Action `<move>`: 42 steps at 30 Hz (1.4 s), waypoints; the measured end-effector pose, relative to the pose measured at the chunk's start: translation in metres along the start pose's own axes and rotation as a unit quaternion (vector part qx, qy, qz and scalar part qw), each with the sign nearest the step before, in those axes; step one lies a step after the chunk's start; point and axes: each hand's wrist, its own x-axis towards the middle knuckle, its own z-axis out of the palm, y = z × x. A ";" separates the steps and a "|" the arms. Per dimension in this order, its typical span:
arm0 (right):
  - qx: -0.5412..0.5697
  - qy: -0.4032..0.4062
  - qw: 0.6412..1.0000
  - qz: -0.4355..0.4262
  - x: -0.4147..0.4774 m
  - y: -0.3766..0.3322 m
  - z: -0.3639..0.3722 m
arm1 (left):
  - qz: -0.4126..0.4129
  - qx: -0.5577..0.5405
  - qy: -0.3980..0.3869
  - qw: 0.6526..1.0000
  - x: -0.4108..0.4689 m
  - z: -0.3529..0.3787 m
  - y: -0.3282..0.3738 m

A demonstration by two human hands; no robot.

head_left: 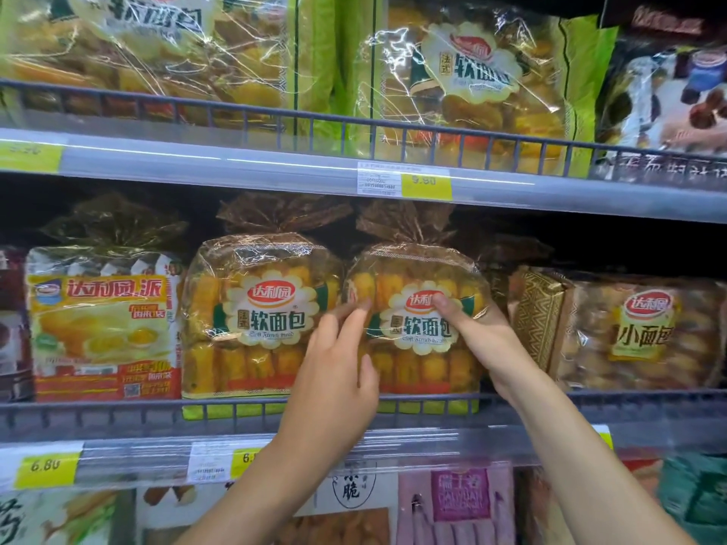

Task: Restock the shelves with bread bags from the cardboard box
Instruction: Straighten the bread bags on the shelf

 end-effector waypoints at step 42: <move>0.192 0.003 0.970 0.149 0.023 -0.002 -0.004 | 0.001 0.068 -0.036 0.997 -0.003 0.009 -0.008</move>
